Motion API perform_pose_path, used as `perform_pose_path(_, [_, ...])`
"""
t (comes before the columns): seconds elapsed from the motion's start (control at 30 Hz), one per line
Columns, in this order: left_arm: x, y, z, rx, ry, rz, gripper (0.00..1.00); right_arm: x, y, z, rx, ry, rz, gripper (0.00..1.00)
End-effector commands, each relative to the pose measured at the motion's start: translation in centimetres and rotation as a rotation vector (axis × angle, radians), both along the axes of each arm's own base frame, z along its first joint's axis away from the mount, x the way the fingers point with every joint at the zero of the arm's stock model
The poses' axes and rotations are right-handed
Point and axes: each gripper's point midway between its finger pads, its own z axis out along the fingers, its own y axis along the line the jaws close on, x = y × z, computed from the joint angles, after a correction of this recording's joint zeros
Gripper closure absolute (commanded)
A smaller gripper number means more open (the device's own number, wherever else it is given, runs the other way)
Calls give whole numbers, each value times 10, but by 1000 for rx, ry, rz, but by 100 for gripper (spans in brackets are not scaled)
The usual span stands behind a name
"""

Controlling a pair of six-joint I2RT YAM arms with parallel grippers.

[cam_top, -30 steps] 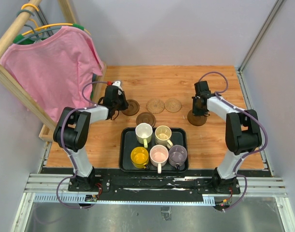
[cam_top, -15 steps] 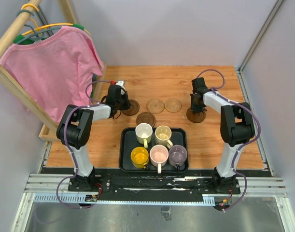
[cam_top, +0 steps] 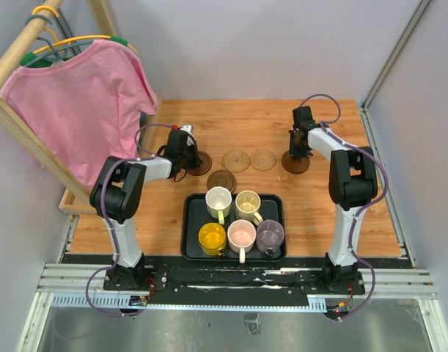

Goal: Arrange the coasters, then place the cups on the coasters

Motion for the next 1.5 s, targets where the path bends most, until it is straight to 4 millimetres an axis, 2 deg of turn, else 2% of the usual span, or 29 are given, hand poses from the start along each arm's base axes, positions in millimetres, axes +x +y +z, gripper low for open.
perform_pose_path(0.0, [2,4,-16,37,49,21,100,4,-2,-4,16,15,27,99])
perform_pose_path(0.1, [11,6,-15,55,38,38,100,7,4,14,48,-39,55,99])
perform_pose_path(0.23, [23,7,-13,72,30,50,100,-1,12,44,88,-110,96,99])
perform_pose_path(0.37, [33,5,-8,72,14,54,99,-14,22,65,126,-157,137,99])
perform_pose_path(0.47, [34,3,-4,66,8,49,99,-29,43,77,175,-176,207,99])
perform_pose_path(0.57, [31,2,1,56,-1,44,99,-46,80,82,243,-169,315,99])
perform_pose_path(0.73, [22,-1,15,22,-32,17,99,-71,143,79,308,-130,492,99])
perform_pose_path(0.9, [12,-3,50,-27,-96,3,99,-90,192,66,337,-79,615,99])
perform_pose_path(0.97, [9,-2,69,-41,-134,4,99,-94,207,62,352,-63,654,99])
perform_pose_path(1.07, [5,0,88,-53,-173,10,99,-97,226,55,374,-40,697,99])
perform_pose_path(1.2, [-1,5,104,-55,-205,28,99,-100,244,49,397,-6,735,99])
perform_pose_path(1.37, [-7,15,115,-47,-230,64,98,-106,265,37,404,34,788,99])
perform_pose_path(1.47, [-9,18,114,-35,-226,82,98,-114,278,31,418,65,820,99])
